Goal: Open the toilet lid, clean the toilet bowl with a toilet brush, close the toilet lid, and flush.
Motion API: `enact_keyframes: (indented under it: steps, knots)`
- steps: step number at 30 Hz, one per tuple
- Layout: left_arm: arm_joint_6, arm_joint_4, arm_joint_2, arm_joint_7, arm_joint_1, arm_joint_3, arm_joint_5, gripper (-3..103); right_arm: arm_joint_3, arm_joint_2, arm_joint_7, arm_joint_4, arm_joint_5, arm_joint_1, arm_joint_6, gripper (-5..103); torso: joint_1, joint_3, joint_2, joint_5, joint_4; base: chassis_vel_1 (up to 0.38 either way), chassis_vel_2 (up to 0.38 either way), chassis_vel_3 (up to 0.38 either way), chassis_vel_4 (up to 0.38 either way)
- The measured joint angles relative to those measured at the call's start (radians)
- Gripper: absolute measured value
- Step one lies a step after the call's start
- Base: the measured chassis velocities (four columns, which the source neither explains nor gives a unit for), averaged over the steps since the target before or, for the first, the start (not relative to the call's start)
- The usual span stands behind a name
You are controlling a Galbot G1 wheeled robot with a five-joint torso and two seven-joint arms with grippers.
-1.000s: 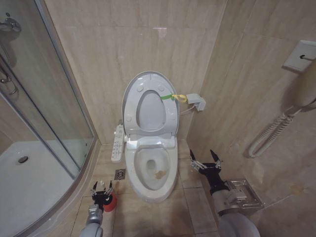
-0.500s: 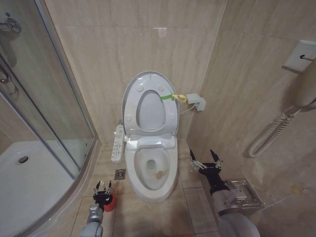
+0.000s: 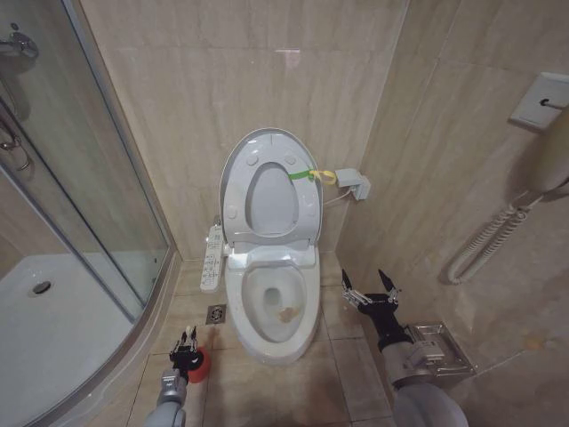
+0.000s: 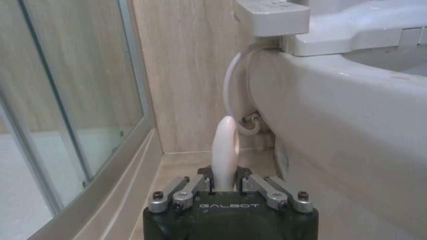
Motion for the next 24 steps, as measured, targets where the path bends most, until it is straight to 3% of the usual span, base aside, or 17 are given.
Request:
enact_keyframes:
  steps: [10, 16, 24]
  knots:
    - [-0.014, -0.099, 0.027, -0.027, 0.059, -0.005, 0.040, 22, 0.000, 0.000, 0.000, 0.000, 0.000, 0.000, 0.000, 100, 0.000, 0.000, 0.000, 0.0000, 0.0000, 0.000, 0.000, 0.000, 0.000]
    - [-0.049, -0.157, 0.048, -0.055, 0.086, -0.009, 0.072, 22, 0.000, 0.000, 0.000, 0.000, 0.000, 0.000, 0.000, 100, 0.000, 0.000, 0.000, 0.0000, 0.0001, 0.000, 0.000, 0.000, 0.000]
    - [-0.083, -0.248, 0.048, -0.070, 0.124, -0.006, 0.059, 22, 0.000, 0.000, 0.000, 0.000, 0.000, 0.000, 0.000, 100, 0.000, 0.000, 0.000, 0.0001, 0.0000, 0.000, 0.000, 0.000, 0.000]
